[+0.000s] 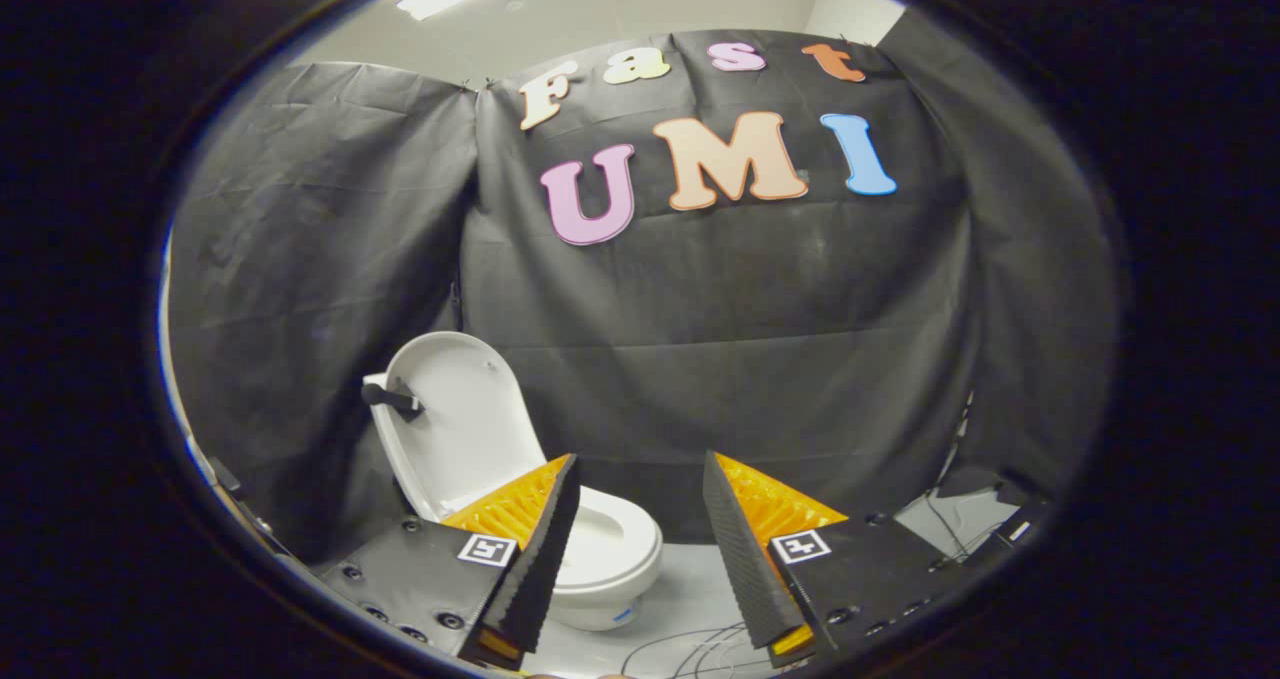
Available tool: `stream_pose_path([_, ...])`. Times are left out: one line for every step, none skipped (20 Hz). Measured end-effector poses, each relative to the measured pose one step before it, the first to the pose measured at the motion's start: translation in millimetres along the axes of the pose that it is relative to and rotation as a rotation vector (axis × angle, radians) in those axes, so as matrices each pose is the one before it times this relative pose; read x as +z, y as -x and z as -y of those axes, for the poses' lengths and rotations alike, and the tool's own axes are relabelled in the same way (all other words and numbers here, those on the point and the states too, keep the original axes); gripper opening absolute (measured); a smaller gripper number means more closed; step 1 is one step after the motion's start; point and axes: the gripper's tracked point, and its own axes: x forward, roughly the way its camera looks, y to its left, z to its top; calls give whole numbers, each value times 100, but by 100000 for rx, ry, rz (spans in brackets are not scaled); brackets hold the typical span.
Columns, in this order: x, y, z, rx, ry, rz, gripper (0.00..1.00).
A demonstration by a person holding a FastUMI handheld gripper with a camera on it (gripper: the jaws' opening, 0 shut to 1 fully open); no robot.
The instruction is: Open the toilet lid.
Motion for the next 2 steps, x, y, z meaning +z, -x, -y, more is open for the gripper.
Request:
stream_pose_path([-218, 195, 505, -1415, 1054, -1191, 78])
stream_pose_path([-329, 328, 325, -1354, 376, -1467, 78])
